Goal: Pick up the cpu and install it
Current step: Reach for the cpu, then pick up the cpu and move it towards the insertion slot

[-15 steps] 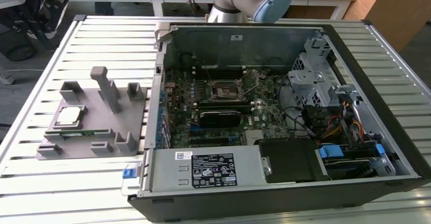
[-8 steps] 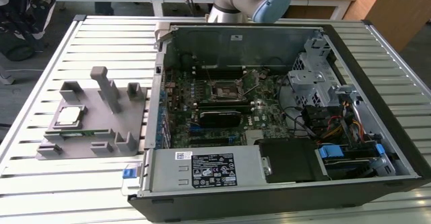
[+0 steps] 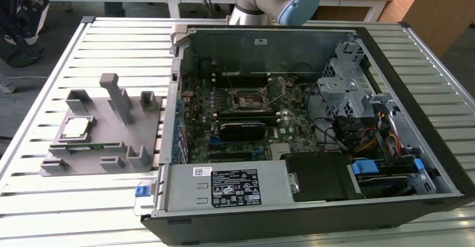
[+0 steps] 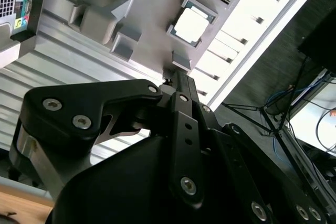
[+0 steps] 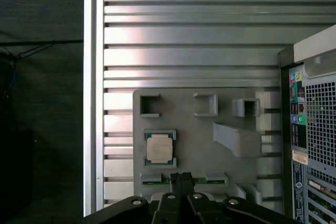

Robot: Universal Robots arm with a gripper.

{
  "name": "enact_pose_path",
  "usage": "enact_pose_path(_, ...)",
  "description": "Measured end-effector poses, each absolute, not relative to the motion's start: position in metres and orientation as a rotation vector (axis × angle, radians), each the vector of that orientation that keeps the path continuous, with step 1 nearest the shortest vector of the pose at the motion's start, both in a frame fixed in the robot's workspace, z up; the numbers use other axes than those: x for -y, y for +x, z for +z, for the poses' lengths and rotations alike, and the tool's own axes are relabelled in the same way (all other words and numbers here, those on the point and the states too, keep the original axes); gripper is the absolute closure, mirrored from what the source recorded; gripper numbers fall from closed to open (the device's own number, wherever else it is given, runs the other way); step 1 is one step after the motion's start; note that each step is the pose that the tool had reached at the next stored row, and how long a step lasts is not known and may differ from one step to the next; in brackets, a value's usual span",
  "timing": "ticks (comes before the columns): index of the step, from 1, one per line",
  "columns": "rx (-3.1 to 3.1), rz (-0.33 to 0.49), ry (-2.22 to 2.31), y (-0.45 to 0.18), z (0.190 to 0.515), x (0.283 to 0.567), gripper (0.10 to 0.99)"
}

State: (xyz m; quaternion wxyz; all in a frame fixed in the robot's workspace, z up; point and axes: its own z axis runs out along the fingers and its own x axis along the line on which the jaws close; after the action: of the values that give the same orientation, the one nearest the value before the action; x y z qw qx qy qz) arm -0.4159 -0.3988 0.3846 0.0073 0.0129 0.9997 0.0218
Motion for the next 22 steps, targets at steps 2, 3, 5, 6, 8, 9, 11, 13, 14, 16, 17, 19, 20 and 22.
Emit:
enact_pose_path(2, -3.126, 0.068, 0.039, -0.420, 0.384, 0.399, 0.980)
enact_pose_path(3, -3.126, 0.068, 0.039, -0.422, 0.384, 0.399, 0.980)
enact_pose_path(5, -3.126, 0.068, 0.038, -0.426, 0.383, 0.399, 0.980)
enact_pose_path(6, -3.126, 0.068, 0.038, -0.428, 0.383, 0.399, 0.980)
enact_pose_path(8, -3.126, 0.068, 0.038, -0.430, 0.382, 0.399, 0.980)
enact_pose_path(9, -3.126, 0.068, 0.037, -0.431, 0.381, 0.399, 0.980)
enact_pose_path(11, -3.127, 0.068, 0.037, -0.431, 0.379, 0.399, 0.980)
enact_pose_path(13, -3.128, 0.068, 0.037, -0.432, 0.378, 0.399, 0.980)
enact_pose_path(14, -3.128, 0.068, 0.037, -0.432, 0.376, 0.399, 0.980)
enact_pose_path(16, -3.128, 0.067, 0.037, -0.432, 0.373, 0.399, 0.980)
enact_pose_path(17, -3.128, 0.066, 0.037, -0.432, 0.372, 0.399, 0.980)
enact_pose_path(19, -3.127, 0.065, 0.037, -0.432, 0.369, 0.399, 0.980)
enact_pose_path(20, -3.127, 0.065, 0.037, -0.432, 0.367, 0.399, 0.980)
enact_pose_path(22, -3.127, 0.066, 0.036, -0.432, 0.363, 0.399, 0.980)
